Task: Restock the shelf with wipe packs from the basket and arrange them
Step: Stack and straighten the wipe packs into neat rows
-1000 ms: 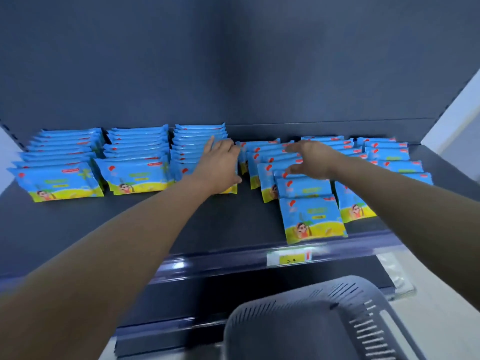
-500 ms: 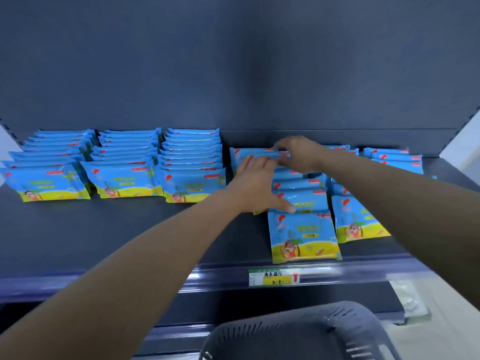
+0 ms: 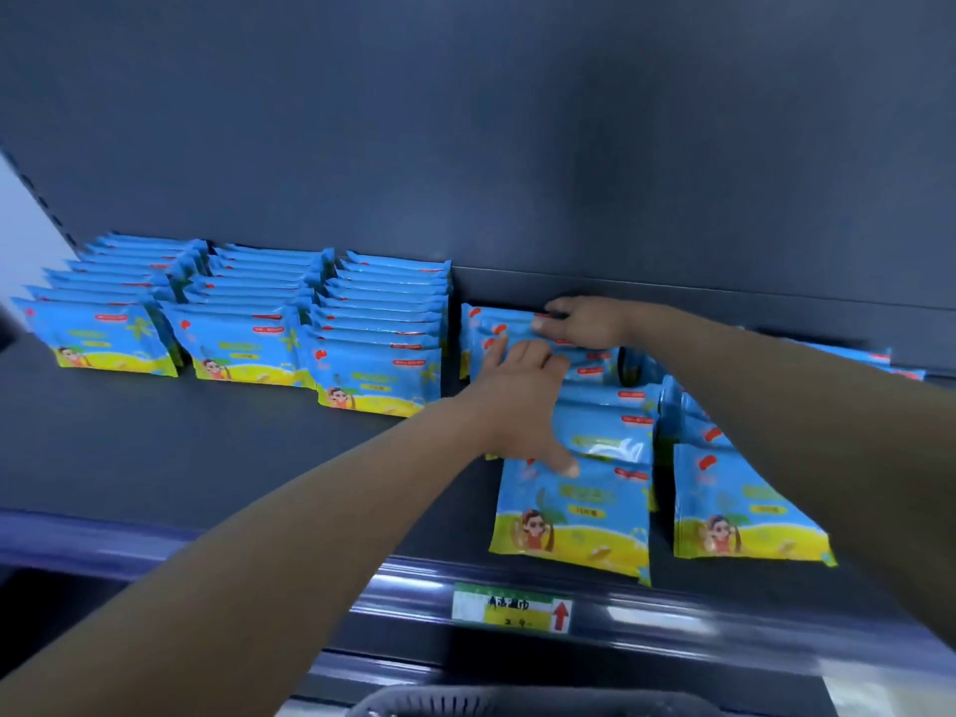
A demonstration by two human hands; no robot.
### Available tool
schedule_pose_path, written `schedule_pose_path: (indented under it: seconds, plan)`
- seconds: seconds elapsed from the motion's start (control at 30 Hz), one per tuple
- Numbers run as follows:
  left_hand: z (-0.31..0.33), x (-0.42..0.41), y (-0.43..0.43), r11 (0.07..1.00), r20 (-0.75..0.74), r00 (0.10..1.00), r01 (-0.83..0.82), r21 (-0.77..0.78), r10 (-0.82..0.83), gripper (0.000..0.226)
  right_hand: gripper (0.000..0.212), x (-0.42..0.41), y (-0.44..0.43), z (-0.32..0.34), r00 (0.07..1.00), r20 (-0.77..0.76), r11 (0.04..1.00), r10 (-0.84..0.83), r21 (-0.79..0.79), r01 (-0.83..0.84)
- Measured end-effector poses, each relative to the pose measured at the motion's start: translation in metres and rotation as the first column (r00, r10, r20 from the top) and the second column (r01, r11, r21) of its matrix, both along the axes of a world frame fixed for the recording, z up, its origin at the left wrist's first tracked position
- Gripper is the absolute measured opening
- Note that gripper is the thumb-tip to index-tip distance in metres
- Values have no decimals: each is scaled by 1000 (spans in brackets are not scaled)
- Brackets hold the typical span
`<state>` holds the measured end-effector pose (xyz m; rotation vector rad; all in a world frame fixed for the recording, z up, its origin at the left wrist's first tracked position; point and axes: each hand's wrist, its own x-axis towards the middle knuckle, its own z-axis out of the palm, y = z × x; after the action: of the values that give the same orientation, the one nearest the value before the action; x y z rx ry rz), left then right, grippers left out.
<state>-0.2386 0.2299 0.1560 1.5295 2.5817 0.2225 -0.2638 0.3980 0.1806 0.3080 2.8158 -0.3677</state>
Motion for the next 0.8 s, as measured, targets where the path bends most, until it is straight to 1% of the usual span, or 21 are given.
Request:
schedule_pose_path:
  seconds: [0.07,0.13,0.2,0.3,0.43,0.53,0.6,0.7,0.8]
  plan:
    - [-1,4,0,999,-6,1000,-18,-30,18,116,67,-7,0,0,999,43,1000,11,3,-11]
    - [-5,9,1,998,-3,1000,-12,-69,11,128,66,-12,0,1,997,73,1000,18,16,-19]
    - [-9,10,-1,998,-4,1000,-8,-61,8,133,64,-16,1,0,996,87,999,36,33,-39]
    - [-10,7,-3,1000,-6,1000,-23,-5,23,130,64,-19,3,-1,995,96,999,27,29,-30]
    - [-5,2,-4,999,-68,997,-35,9,36,125,58,-19,5,-2,996,94,1000,-8,-9,9]
    - [-2,-1,-3,999,-81,996,-44,19,46,120,57,-21,9,-3,995,88,997,-39,-64,45]
    - [-2,-2,-5,997,-92,994,-63,37,67,116,49,-20,9,-2,997,53,994,-61,-90,66]
    - [0,-5,-9,995,-115,989,-94,32,97,113,40,-17,5,3,997,-63,991,-37,-131,29]
    - [5,-7,-10,996,-145,986,-78,31,82,106,28,-12,-1,10,987,-156,980,-44,-200,12]
